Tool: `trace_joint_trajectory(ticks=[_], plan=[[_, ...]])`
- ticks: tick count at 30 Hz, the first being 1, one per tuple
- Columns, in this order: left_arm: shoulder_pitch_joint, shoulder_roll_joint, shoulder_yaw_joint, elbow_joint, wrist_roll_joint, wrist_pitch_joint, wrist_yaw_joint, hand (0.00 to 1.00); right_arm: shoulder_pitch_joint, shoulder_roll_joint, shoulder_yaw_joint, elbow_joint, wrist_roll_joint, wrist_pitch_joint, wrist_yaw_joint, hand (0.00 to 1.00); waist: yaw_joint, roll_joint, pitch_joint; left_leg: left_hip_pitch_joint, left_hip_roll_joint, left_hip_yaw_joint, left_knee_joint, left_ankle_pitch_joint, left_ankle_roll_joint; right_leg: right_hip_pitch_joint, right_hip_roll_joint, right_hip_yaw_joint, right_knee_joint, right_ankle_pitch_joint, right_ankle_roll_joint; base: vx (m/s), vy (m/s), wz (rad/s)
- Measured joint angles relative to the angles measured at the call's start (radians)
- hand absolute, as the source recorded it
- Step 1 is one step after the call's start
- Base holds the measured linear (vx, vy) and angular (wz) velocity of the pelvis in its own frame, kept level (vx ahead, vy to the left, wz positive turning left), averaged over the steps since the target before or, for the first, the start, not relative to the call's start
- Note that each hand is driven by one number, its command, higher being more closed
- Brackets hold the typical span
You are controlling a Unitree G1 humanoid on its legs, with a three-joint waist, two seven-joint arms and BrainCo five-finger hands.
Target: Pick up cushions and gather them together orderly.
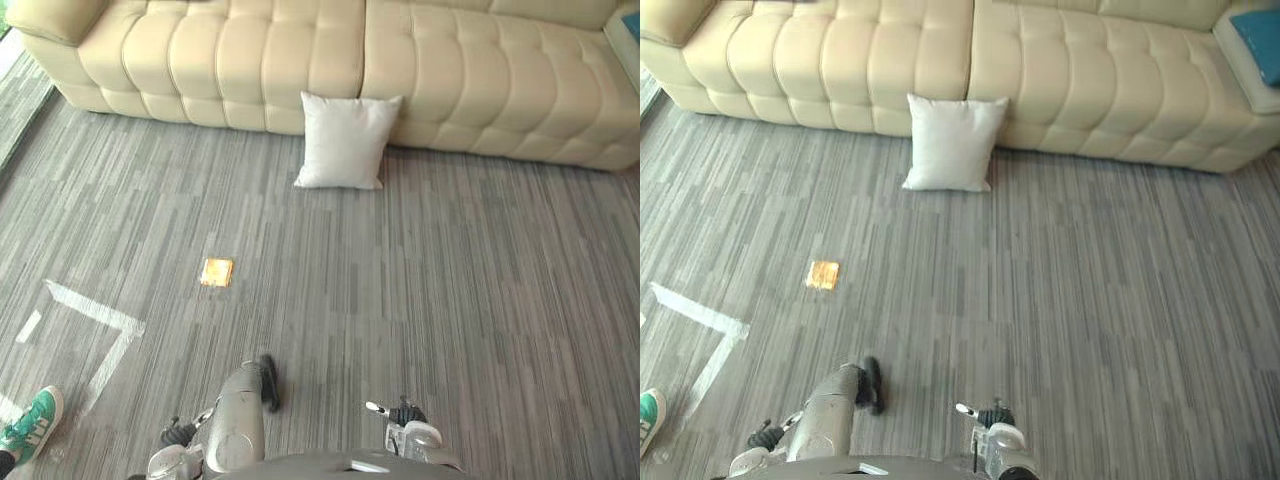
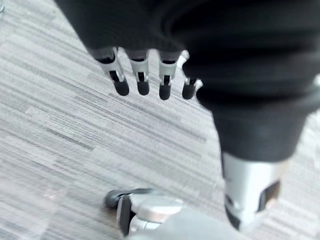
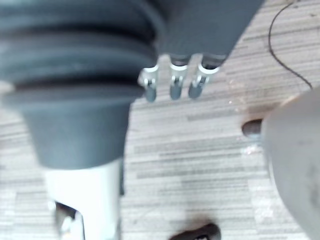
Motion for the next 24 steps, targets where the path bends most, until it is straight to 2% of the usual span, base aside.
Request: trace_joint_trajectory(ticks=[1,2,3,4,5,6,7,8,10,12,13,14,15,16,17,18,21,22,24], plan=[[-0.001,0.003,-0.002,0.001,-0.009,0.0,-0.002,0.0,0.0,-0.006,-0.002,-0.002,0.0,-0.001,0.0,0.0,-0.01,-0.002,-0.001,0.046,-0.019,0.009,0.0,-0.04,0.01,-0.093,-0.015,0.039,0.239,0.07,0.042,0.5,0.224,-0.02],[0.0,0.011,-0.01,0.002,-0.011,0.001,-0.004,0.0,0.005,-0.005,0.0,-0.001,0.0,0.001,0.001,0.0,-0.025,-0.002,-0.001,0.093,-0.028,0.011,-0.012,-0.06,0.017,-0.168,-0.014,0.054,0.439,0.129,0.065,0.59,0.243,0.01],[0.001,0.012,-0.012,0.001,-0.012,0.002,-0.004,0.0,0.009,-0.004,0.003,-0.001,0.0,0.002,0.001,0.0,-0.026,-0.001,0.0,0.135,-0.033,0.012,-0.026,-0.073,0.017,-0.216,-0.015,0.052,0.556,0.15,0.06,0.47,0.113,-0.11],[0.005,0.012,-0.012,0.0,-0.011,0.002,-0.003,0.0,0.009,-0.009,0.008,-0.01,0.007,-0.002,0.004,0.0,-0.028,0.002,0.004,0.226,-0.04,0.023,-0.07,-0.089,0.015,-0.281,-0.018,0.018,0.716,0.148,0.029,0.44,0.073,-0.32],[0.006,0.011,-0.022,-0.002,-0.006,0.003,-0.003,0.0,0.01,-0.017,0.02,-0.029,0.012,-0.01,0.004,0.0,-0.031,0.019,0.015,0.323,-0.04,0.028,-0.128,-0.095,0.009,-0.329,-0.015,-0.042,0.802,0.113,-0.029,0.54,0.063,-0.37],[0.004,0.01,-0.031,-0.005,-0.002,0.002,-0.003,0.0,0.014,-0.018,0.024,-0.053,0.017,-0.012,0.005,0.0,-0.041,0.035,0.02,0.413,-0.038,0.028,-0.193,-0.095,0.002,-0.376,-0.007,-0.111,0.831,0.079,-0.054,0.43,0.029,-0.22],[0.003,0.009,-0.032,-0.004,0.0,0.002,-0.003,0.0,0.015,-0.018,0.028,-0.066,0.018,-0.014,0.005,0.0,-0.048,0.044,0.02,0.45,-0.037,0.028,-0.225,-0.092,-0.003,-0.404,-0.003,-0.141,0.825,0.063,-0.058,0.43,-0.005,-0.06],[-0.001,0.01,-0.038,-0.004,0.003,0.001,-0.004,0.0,0.013,-0.022,0.046,-0.086,0.02,-0.02,0.007,0.0,-0.057,0.046,0.025,0.533,-0.034,0.028,-0.295,-0.082,-0.021,-0.463,0.01,-0.203,0.758,0.016,-0.079,0.34,-0.028,0.03],[-0.019,0.009,-0.044,-0.005,0.003,0.0,-0.005,0.0,0.008,-0.027,0.048,-0.094,0.021,-0.02,0.008,0.0,-0.066,0.048,0.025,0.603,-0.026,0.027,-0.354,-0.076,-0.032,-0.524,0.028,-0.273,0.608,-0.016,-0.097,0.47,-0.103,0.15],[-0.043,0.003,-0.073,-0.004,0.004,0.0,-0.007,0.0,0.006,-0.026,0.049,-0.124,0.022,-0.02,0.01,0.0,-0.082,0.053,0.027,0.674,-0.009,0.021,-0.437,-0.072,-0.041,-0.588,0.083,-0.305,0.317,0.021,-0.104,0.5,-0.168,0.3],[-0.05,-0.004,-0.091,0.0,0.006,0.0,-0.006,0.0,-0.002,-0.025,0.049,-0.121,0.022,-0.019,0.012,0.0,-0.094,0.053,0.028,0.711,-0.004,0.005,-0.483,-0.065,-0.054,-0.601,0.116,-0.285,0.129,0.094,-0.09,0.3,-0.125,0.36],[-0.049,-0.008,-0.105,0.002,0.008,0.0,-0.006,0.0,-0.003,-0.026,0.048,-0.12,0.022,-0.019,0.011,0.0,-0.101,0.051,0.028,0.732,-0.006,-0.009,-0.507,-0.06,-0.064,-0.599,0.13,-0.268,0.024,0.146,-0.084,0.7,-0.307,0.77],[-0.066,-0.011,-0.125,0.018,0.027,0.0,-0.009,0.0,-0.003,-0.034,0.047,-0.119,0.023,-0.018,0.013,0.0,-0.122,0.044,0.032,0.791,0.001,-0.092,-0.543,-0.041,-0.096,-0.549,0.163,-0.218,-0.113,0.41,-0.147,0.71,-0.313,0.53],[-0.084,-0.027,-0.125,0.027,0.038,0.0,-0.01,0.0,-0.019,-0.043,0.046,-0.118,0.019,-0.017,0.013,0.0,-0.111,0.077,0.044,0.792,0.022,-0.112,-0.542,-0.022,-0.098,-0.546,0.182,-0.224,-0.076,0.371,-0.154,0.73,-0.346,0.39],[-0.094,-0.034,-0.122,0.028,0.044,-0.001,-0.01,0.0,-0.026,-0.047,0.044,-0.119,0.018,-0.017,0.013,0.0,-0.106,0.084,0.052,0.792,0.025,-0.134,-0.535,0.011,-0.11,-0.557,0.18,-0.219,-0.029,0.339,-0.166,0.43,-0.247,-0.1],[-0.098,-0.057,-0.116,0.028,0.045,-0.003,-0.01,0.0,-0.029,-0.047,0.01,-0.126,0.023,-0.019,0.022,0.0,-0.111,0.098,0.059,0.811,0.032,-0.172,-0.514,0.062,-0.131,-0.567,0.174,-0.225,0.075,0.254,-0.173,0.43,-0.246,-0.01],[-0.099,-0.076,-0.104,0.018,0.056,-0.007,-0.011,0.0,-0.024,-0.045,0.003,-0.134,0.021,-0.018,0.029,0.0,-0.119,0.121,0.055,0.793,0.076,-0.209,-0.382,0.116,-0.178,-0.525,0.194,-0.251,0.126,0.16,-0.185,0.48,-0.206,0.11],[-0.1,-0.083,-0.093,0.003,0.062,-0.008,-0.019,0.0,-0.011,-0.038,0.008,-0.16,0.019,-0.011,0.029,0.0,-0.122,0.129,0.06,0.726,0.106,-0.253,-0.205,0.158,-0.201,-0.48,0.212,-0.269,0.12,0.124,-0.19,0.45,-0.163,0.12],[-0.097,-0.1,-0.041,-0.026,0.061,-0.009,-0.023,0.0,0.013,-0.032,0.027,-0.183,0.019,-0.009,0.029,0.0,-0.104,0.141,0.061,0.584,0.144,-0.304,0.125,0.32,-0.249,-0.402,0.248,-0.266,0.09,0.082,-0.202,0.48,-0.133,-0.13]])
